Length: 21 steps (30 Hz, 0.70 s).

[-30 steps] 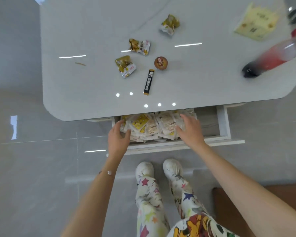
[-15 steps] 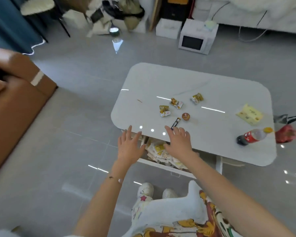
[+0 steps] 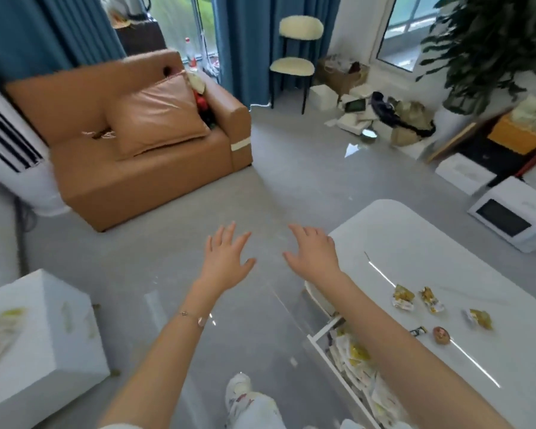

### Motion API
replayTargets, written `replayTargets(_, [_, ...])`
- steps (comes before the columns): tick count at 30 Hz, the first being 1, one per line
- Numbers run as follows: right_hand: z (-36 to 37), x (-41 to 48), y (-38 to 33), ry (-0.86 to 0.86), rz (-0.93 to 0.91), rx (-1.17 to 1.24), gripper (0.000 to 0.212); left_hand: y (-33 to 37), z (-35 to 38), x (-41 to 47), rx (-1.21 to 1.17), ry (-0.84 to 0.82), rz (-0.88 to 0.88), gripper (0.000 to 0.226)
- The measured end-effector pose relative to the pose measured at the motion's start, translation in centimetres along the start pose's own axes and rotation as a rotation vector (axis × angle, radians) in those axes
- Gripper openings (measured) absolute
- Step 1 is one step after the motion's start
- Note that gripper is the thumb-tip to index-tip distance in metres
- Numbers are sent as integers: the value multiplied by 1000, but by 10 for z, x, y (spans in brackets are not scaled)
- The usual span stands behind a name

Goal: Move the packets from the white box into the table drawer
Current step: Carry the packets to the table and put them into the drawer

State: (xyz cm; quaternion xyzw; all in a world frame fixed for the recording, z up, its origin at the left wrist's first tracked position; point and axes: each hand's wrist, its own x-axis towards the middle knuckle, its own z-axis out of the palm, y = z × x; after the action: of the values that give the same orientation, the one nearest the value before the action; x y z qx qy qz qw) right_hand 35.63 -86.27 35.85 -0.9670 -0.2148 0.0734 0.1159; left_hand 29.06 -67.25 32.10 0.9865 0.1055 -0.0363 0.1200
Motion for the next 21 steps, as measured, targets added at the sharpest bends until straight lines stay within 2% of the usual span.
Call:
replayTargets(4, [-4, 52, -101, 22, -175, -9, 64, -97, -42, -10, -14, 111, -179, 67])
replayTargets(11, [17, 112, -244, -30, -402, -55, 63, -235, -85, -43, -69, 210, -450, 68])
replayTargets(21, [74, 158, -407, -174, -713, -102, 65, -357, -95, -98, -142, 233, -807, 69])
